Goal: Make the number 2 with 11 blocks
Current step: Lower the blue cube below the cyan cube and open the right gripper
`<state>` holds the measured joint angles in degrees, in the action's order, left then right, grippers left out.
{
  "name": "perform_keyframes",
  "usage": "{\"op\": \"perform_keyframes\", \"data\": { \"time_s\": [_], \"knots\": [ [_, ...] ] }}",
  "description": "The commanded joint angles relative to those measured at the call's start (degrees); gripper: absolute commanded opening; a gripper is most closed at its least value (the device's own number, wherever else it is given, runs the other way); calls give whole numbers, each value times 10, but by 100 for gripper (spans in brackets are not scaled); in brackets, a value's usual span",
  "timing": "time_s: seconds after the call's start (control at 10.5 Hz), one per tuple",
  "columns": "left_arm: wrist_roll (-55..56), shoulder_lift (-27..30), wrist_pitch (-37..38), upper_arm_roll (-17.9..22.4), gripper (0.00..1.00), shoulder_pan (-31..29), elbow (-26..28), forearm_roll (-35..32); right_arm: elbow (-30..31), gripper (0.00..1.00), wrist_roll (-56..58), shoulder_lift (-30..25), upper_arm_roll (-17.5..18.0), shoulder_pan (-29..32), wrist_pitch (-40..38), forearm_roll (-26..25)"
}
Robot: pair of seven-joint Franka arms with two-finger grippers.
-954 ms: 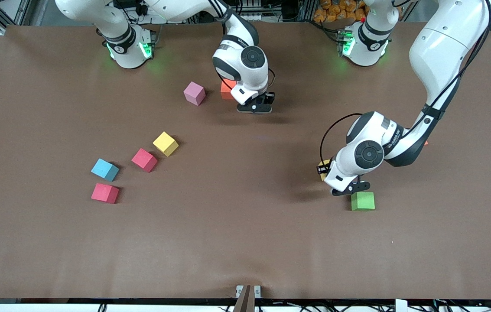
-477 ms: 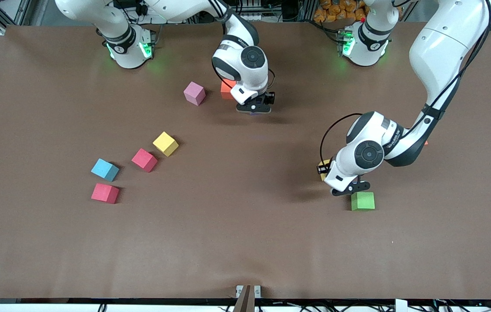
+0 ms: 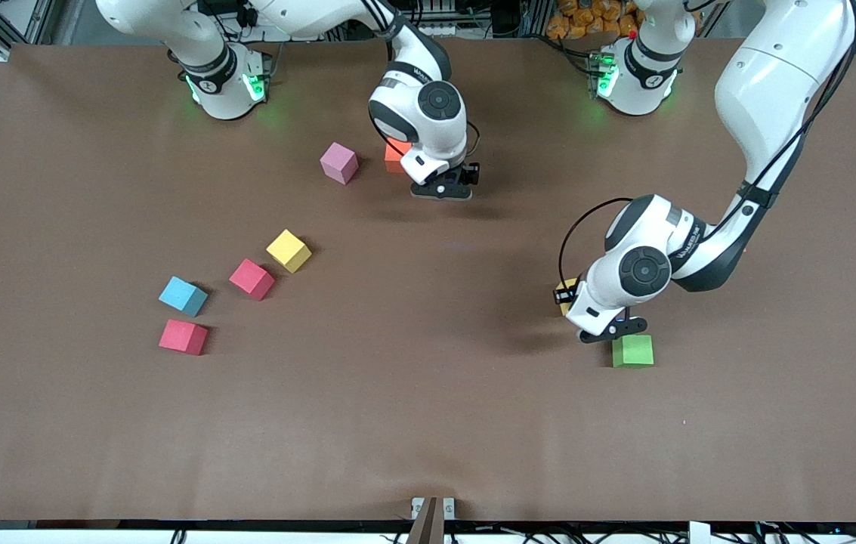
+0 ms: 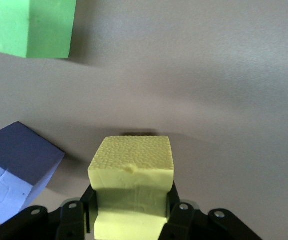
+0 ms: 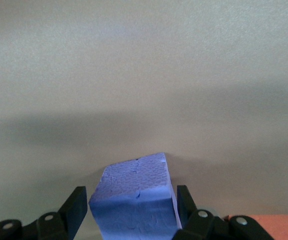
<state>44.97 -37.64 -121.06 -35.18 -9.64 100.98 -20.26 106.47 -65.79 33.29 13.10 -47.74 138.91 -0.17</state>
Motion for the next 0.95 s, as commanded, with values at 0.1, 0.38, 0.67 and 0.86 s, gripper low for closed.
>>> {"op": "perform_keyframes", "data": {
  "time_s": [0.1, 0.38, 0.67, 0.86],
  "knots": [
    [1, 5, 15, -1, 54, 9, -5, -15, 0, 81, -16, -1, 3, -2, -1, -11],
    [1, 4, 15, -1, 54, 8, -6, -15, 0, 81, -27, -1, 3, -2, 0, -8],
    [0, 3, 15, -1, 54, 9, -5, -15, 0, 81, -43, -1, 4, -2, 0, -7],
    [-1, 2, 16, 0, 55, 9, -4, -15, 0, 81, -43, -4, 5, -1, -1, -5]
  ]
}}
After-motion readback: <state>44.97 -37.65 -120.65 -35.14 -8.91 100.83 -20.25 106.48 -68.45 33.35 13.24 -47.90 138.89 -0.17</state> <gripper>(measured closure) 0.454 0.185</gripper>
